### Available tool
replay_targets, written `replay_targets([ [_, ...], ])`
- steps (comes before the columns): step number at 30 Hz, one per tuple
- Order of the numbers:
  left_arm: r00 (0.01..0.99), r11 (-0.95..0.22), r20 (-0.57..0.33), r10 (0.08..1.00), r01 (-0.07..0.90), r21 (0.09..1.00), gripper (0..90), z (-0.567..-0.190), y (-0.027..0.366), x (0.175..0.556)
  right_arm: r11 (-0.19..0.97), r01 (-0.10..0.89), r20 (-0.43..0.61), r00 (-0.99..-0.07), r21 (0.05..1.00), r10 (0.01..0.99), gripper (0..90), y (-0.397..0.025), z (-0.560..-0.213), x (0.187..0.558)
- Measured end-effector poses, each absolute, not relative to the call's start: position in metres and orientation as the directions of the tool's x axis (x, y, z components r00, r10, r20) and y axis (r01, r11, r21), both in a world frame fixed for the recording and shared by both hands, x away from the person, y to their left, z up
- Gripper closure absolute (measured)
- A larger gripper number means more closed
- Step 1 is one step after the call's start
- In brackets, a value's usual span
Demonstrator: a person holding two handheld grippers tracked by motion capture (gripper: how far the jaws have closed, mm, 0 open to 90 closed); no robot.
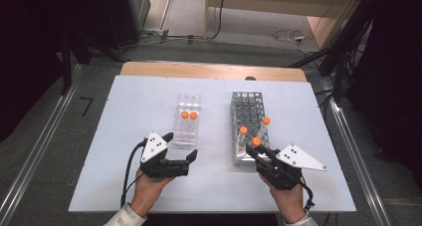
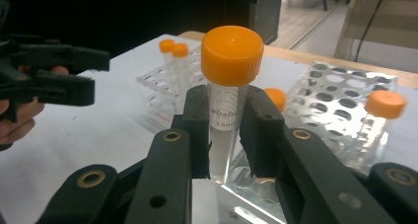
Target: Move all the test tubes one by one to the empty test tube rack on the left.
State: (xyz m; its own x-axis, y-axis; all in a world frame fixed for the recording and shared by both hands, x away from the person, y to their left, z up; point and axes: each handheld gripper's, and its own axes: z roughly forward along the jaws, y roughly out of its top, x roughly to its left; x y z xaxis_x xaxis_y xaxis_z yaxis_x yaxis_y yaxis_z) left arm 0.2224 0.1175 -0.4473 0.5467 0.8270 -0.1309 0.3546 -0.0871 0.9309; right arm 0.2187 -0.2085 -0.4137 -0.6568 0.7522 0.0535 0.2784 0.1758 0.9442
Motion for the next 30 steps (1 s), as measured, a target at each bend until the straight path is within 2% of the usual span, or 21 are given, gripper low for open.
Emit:
replay_targets([
  [23,0.583,-0.087,-0.131,0.802,0.329,0.940,7.6,-0.443,0.111,0.217,0.280,0.300,0.036,-0.739,0.912,0.673,72.0,-0.159,-0.438,0.217],
  [30,0.615,-0.086,-0.127,0.778,0.304,0.949,11.9,-0.440,0.107,0.212,0.307,0.302,0.029,-0.753,0.902,0.657,72.0,-0.143,-0.445,0.221],
])
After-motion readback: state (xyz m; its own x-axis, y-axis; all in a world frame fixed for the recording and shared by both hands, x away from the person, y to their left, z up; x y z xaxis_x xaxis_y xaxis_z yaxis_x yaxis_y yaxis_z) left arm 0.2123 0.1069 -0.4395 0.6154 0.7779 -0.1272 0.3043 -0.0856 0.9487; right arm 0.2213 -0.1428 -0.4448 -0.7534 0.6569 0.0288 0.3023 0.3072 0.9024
